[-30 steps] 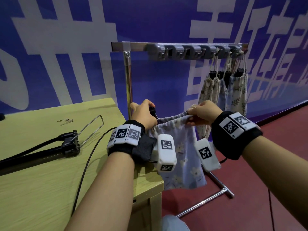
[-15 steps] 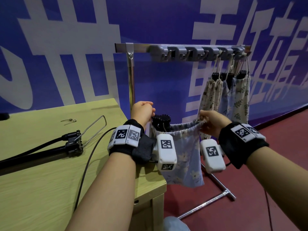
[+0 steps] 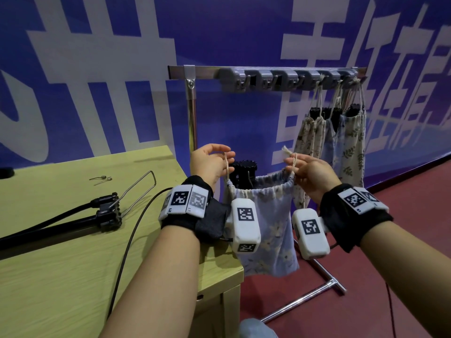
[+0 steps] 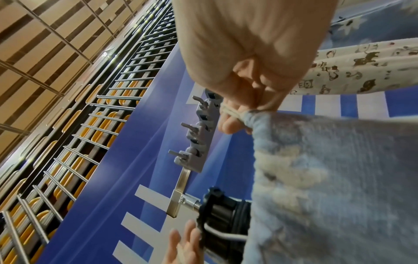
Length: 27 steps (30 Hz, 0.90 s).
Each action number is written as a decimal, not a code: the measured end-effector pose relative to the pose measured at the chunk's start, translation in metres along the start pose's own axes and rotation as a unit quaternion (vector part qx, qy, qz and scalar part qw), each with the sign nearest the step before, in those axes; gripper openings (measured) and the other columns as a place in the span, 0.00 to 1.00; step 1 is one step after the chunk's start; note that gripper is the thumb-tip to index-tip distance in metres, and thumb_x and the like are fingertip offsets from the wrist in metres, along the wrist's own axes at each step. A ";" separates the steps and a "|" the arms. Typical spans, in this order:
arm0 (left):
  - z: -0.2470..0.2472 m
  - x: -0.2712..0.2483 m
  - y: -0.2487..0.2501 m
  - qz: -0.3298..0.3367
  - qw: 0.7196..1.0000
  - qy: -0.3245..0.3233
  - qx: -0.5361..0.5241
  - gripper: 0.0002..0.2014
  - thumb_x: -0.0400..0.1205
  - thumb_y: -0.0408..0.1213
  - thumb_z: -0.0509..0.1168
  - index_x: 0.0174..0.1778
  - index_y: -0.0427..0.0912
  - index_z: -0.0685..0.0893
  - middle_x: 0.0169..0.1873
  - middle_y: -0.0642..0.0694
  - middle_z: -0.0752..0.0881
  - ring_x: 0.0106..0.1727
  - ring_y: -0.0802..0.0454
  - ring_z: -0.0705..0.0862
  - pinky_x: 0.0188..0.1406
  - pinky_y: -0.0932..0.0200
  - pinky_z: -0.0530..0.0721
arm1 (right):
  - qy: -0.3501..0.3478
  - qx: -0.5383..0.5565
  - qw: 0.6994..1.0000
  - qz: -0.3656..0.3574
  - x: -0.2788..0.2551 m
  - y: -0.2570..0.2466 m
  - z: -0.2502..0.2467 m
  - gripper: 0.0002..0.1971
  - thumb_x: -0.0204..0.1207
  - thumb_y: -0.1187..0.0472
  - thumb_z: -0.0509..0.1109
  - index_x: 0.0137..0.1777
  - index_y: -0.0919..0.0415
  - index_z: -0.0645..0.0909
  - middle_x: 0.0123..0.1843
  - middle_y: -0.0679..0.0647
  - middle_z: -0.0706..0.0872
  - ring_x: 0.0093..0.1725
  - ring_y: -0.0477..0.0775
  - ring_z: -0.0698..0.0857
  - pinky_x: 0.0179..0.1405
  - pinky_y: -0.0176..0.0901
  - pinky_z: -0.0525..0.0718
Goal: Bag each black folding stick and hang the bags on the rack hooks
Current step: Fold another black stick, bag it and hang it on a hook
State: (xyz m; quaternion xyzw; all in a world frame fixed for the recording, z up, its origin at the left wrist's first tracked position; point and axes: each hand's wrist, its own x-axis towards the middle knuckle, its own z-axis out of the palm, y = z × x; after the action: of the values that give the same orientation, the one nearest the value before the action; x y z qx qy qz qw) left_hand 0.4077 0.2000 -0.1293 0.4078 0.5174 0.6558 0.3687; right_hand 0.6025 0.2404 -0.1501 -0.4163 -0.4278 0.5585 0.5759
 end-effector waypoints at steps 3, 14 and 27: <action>0.000 -0.003 0.000 0.000 1.000 -0.014 -0.012 0.13 0.76 0.16 0.65 0.37 0.40 0.79 0.36 0.44 0.86 0.36 0.54 0.85 0.28 0.68 0.86 | -0.015 0.008 1.000 -0.025 -0.003 0.004 0.002 0.21 0.72 0.86 0.50 0.48 0.62 0.76 0.47 0.54 0.86 0.35 0.49 0.84 0.25 0.30 0.80; -0.001 -0.004 -0.002 0.000 0.999 -0.043 0.028 0.07 0.80 0.26 0.66 0.40 0.42 0.80 0.36 0.48 0.86 0.32 0.58 0.83 0.23 0.71 0.81 | -0.007 -0.065 0.995 -0.070 -0.001 0.006 0.005 0.14 0.76 0.81 0.59 0.41 0.61 0.76 0.46 0.55 0.87 0.24 0.44 0.85 0.22 0.32 0.82; 0.002 -0.008 -0.001 -0.037 0.996 -0.071 0.041 0.09 0.87 0.33 0.57 0.42 0.43 0.78 0.36 0.48 0.84 0.33 0.58 0.81 0.23 0.69 0.80 | -0.025 -0.062 0.997 -0.027 -0.008 0.011 0.013 0.09 0.83 0.58 0.62 0.41 0.59 0.71 0.40 0.57 0.87 0.20 0.47 0.83 0.20 0.33 0.79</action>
State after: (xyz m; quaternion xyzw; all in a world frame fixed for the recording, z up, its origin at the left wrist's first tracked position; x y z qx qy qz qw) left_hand 0.4131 0.1934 -0.1312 0.4485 0.5313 0.5890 0.4118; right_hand 0.5864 0.2331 -0.1571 -0.4251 -0.4870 0.5254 0.5532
